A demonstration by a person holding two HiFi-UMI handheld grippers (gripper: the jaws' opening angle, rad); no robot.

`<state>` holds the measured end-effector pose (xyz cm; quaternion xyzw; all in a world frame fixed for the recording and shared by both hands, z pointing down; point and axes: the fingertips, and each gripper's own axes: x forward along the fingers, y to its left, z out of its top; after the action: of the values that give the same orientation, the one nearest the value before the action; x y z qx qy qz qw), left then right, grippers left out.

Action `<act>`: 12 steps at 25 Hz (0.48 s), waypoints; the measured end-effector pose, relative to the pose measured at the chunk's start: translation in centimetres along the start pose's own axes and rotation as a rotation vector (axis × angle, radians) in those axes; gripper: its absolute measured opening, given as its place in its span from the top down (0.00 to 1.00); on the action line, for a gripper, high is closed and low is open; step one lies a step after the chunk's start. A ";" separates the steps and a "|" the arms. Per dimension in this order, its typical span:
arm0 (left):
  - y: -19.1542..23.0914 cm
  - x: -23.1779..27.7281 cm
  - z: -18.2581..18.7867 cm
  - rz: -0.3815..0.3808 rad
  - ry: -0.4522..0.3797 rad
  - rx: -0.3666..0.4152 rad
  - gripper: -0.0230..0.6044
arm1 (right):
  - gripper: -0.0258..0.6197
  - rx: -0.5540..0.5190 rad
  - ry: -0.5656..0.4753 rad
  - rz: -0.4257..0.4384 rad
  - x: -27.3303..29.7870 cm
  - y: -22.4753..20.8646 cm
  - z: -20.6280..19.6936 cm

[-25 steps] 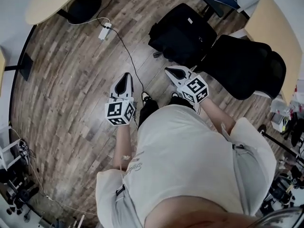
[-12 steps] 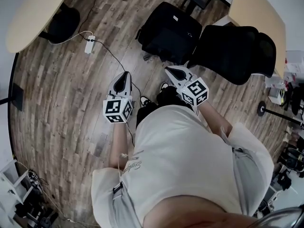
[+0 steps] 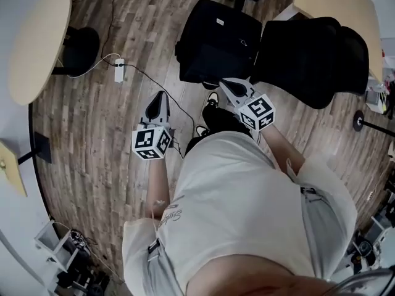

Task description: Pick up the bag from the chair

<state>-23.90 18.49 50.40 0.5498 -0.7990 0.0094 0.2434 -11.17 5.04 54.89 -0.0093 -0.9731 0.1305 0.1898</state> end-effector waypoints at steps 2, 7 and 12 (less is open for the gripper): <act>0.6 2.0 1.2 -0.012 0.022 0.032 0.92 | 0.97 0.020 -0.021 -0.019 1.4 -2.2 0.9; 0.4 7.5 3.6 -0.043 0.061 0.082 0.92 | 0.97 0.045 -0.048 -0.035 3.6 -6.4 2.6; -3.0 12.2 4.6 -0.167 0.055 0.075 0.92 | 0.97 0.067 -0.038 -0.066 4.0 -9.8 2.3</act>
<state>-26.38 5.33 50.49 0.6226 -0.7425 0.0340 0.2446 -15.43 -4.68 56.83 0.0316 -0.9714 0.1566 0.1759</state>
